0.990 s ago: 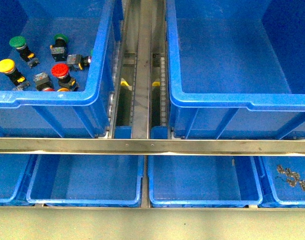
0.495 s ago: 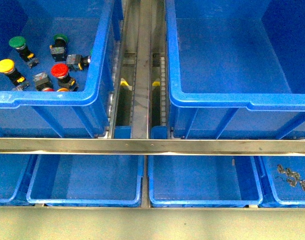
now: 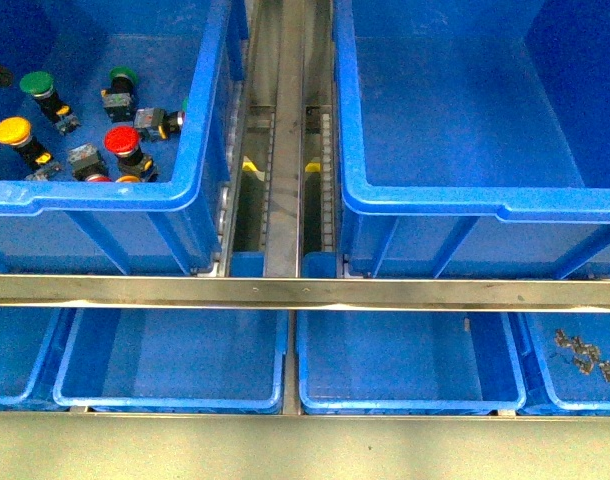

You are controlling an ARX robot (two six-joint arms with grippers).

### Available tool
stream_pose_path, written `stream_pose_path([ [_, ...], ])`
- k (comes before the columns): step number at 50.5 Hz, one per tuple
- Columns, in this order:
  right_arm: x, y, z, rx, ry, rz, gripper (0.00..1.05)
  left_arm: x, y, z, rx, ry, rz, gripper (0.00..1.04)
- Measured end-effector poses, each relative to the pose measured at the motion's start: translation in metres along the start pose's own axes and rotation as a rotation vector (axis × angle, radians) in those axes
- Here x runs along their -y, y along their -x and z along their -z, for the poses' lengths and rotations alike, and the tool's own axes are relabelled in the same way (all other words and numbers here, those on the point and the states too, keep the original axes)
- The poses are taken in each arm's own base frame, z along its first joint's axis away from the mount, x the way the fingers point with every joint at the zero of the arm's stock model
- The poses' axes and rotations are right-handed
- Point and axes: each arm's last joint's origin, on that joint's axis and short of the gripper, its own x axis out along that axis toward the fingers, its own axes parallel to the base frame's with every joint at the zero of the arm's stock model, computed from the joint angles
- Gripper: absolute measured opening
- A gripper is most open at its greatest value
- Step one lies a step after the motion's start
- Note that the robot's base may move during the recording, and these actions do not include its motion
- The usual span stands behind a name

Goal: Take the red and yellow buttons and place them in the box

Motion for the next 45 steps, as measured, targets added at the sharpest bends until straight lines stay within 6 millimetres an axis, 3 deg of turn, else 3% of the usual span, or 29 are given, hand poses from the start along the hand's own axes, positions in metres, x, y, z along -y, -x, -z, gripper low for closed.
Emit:
stream_pose_path([
  [7,0.000,0.000,0.000,0.000,0.000,0.000,0.99,-0.002,-0.041,-0.001,-0.054,-0.054,0.050,0.97],
  [14,0.000,0.000,0.000,0.000,0.000,0.000,0.99,-0.001,-0.068,0.004,-0.095,-0.068,0.081,0.97],
  [31,0.000,0.000,0.000,0.000,0.000,0.000,0.99,-0.001,-0.110,-0.002,-0.109,-0.097,0.133,0.97],
  [45,0.000,0.000,0.000,0.000,0.000,0.000,0.99,0.006,-0.145,0.008,-0.144,-0.114,0.166,0.97],
])
